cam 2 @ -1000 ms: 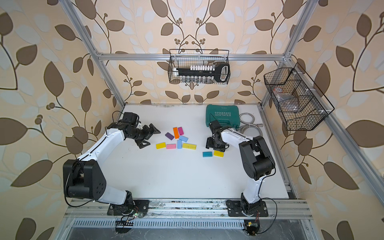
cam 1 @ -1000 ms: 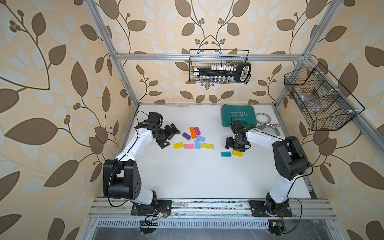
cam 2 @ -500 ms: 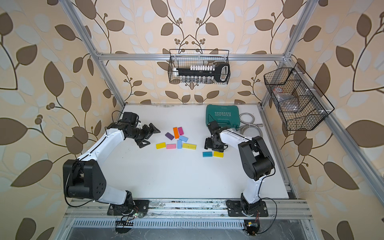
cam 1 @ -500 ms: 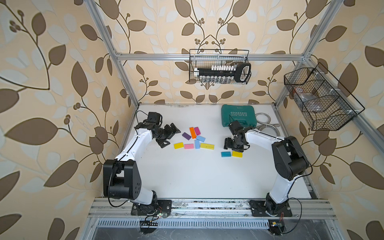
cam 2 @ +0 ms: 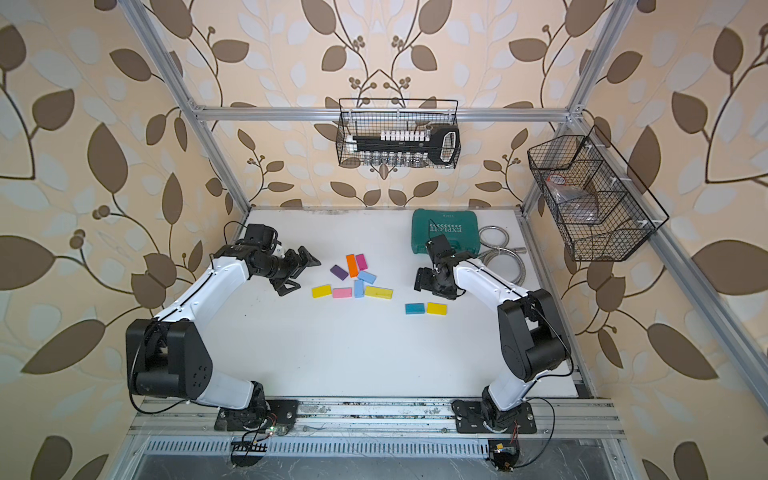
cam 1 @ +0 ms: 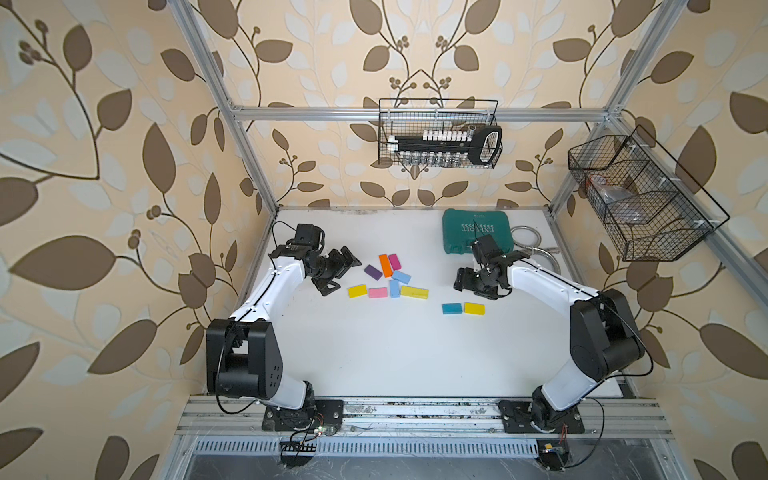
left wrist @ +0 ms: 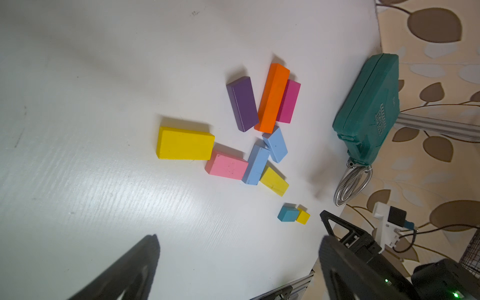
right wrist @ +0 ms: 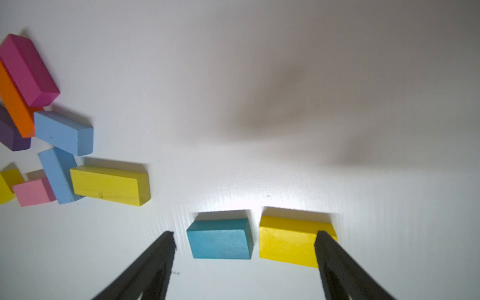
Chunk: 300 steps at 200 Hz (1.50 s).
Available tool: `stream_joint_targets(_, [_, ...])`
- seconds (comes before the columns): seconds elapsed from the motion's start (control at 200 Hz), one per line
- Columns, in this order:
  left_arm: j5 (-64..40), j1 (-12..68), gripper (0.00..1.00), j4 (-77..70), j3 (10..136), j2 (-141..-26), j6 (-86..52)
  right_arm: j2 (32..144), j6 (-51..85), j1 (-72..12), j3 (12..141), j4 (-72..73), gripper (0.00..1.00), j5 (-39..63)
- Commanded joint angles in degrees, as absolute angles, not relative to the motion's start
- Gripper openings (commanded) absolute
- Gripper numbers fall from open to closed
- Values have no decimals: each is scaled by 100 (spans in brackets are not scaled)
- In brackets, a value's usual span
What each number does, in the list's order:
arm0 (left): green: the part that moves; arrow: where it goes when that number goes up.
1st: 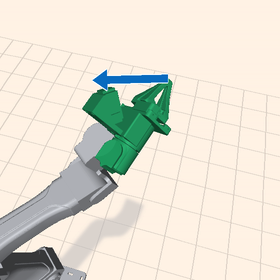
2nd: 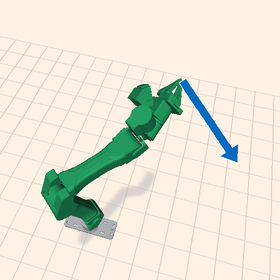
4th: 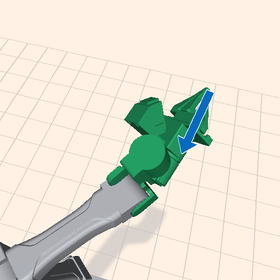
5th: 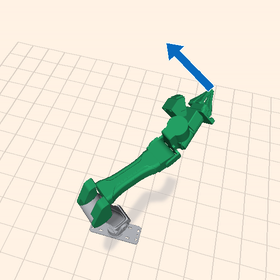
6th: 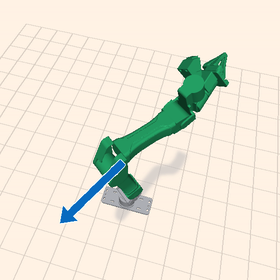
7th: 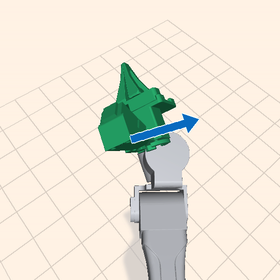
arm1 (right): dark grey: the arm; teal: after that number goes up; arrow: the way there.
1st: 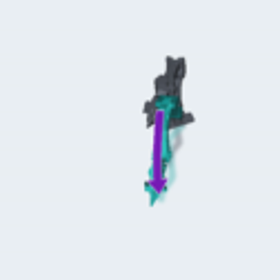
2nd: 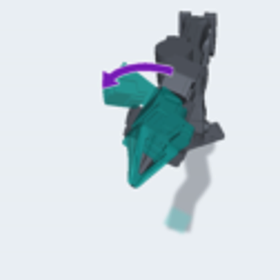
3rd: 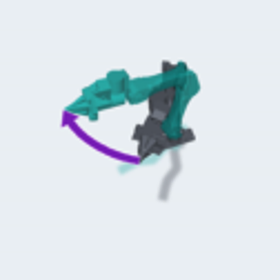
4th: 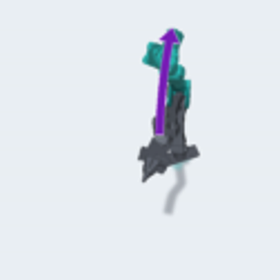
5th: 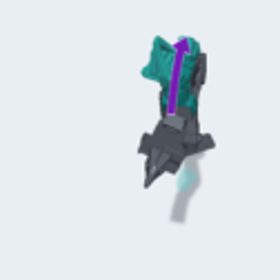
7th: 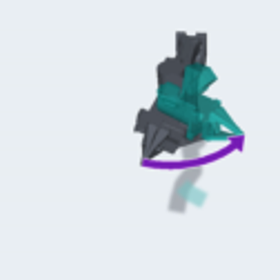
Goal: Assemble the letter c with building blocks
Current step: Assemble the building block at the center of the board.
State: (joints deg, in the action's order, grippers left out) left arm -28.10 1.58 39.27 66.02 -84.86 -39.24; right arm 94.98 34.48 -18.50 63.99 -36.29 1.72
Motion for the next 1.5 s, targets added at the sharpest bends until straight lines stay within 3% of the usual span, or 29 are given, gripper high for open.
stream_joint_targets(0.0, [-2821, 238, 99, 3981, 6833, -8393, -3946, 9465, 3436, -1707, 6107, -3751, 85, 186])
stream_joint_targets(1.495, [-2804, 277, 99, 3965, 6854, -8411, -3966, 9843, 3355, -1544, 5766, -3131, 87, 1047])
